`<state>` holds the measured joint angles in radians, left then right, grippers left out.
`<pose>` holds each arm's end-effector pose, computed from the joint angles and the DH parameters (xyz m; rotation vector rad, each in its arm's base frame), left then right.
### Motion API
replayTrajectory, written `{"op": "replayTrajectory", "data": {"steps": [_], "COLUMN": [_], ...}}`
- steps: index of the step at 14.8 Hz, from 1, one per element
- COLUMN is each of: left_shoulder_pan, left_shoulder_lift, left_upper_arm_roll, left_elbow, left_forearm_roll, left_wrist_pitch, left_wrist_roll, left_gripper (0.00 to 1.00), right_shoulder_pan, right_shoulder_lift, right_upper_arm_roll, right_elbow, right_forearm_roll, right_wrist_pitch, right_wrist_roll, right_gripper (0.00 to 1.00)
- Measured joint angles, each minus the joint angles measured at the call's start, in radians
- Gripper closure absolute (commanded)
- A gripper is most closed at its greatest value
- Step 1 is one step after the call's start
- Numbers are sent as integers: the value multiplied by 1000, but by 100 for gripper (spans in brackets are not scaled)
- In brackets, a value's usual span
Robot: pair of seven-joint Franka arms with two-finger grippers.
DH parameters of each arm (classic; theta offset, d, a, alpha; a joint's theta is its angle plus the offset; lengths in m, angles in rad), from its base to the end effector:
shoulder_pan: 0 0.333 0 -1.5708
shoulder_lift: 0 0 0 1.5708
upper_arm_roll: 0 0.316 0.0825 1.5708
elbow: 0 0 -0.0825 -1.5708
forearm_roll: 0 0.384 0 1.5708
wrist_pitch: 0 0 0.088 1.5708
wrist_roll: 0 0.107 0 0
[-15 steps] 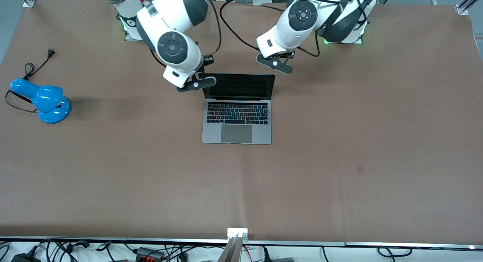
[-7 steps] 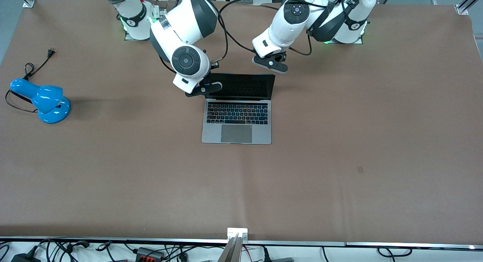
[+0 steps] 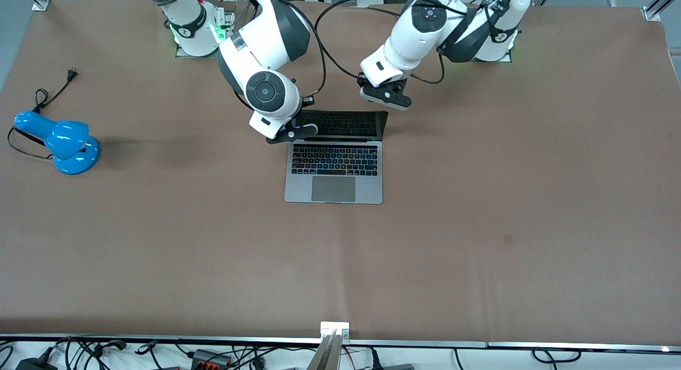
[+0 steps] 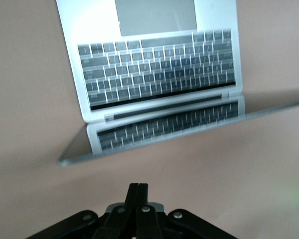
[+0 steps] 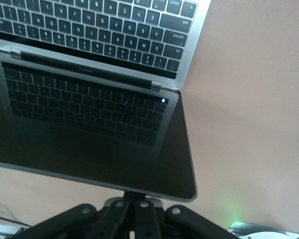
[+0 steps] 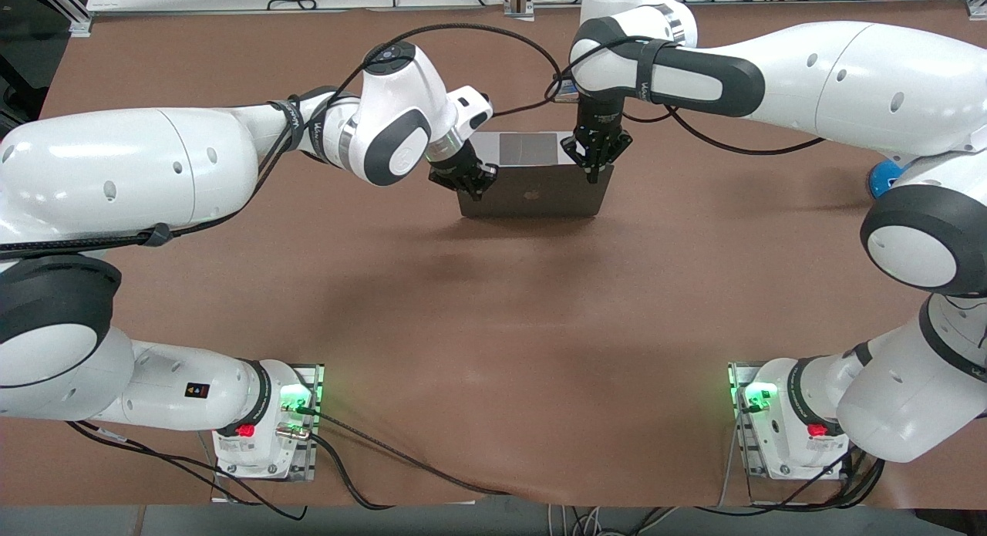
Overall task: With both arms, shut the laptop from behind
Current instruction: 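Lower both grippers behind the screen and push it toward the keyboard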
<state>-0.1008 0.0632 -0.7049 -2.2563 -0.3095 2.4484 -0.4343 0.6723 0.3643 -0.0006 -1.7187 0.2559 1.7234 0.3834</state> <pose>0.3753 -0.3890 0.3556 2.8464 -0.2029 -0.0511 0.4637 0.3986 0.3541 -3.0242 -0.3080 0.6658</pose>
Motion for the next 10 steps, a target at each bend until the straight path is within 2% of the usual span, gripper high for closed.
{"op": "replayTrajectory", "data": {"steps": [3, 6, 10], "left_shoulder_pan": [14, 60, 72], "left_shoulder_lift": [35, 75, 116], "left_upper_arm_roll": [2, 3, 3], "left_elbow": [-3, -3, -2], "left_forearm_roll": [34, 173, 193], "left_wrist_pitch": [78, 115, 192], "left_wrist_roll": [7, 8, 13], "left_gripper": [99, 99, 99], "right_shoulder_pan": [-2, -5, -22], "right_shoulder_lift": [5, 29, 84], "right_upper_arm_roll": [-6, -14, -19], "right_elbow": [2, 13, 77], "right_forearm_roll": [0, 0, 0], "right_wrist_pitch": [26, 64, 72], "right_wrist_roll": [0, -1, -1], "right_gripper": [100, 100, 100]}}
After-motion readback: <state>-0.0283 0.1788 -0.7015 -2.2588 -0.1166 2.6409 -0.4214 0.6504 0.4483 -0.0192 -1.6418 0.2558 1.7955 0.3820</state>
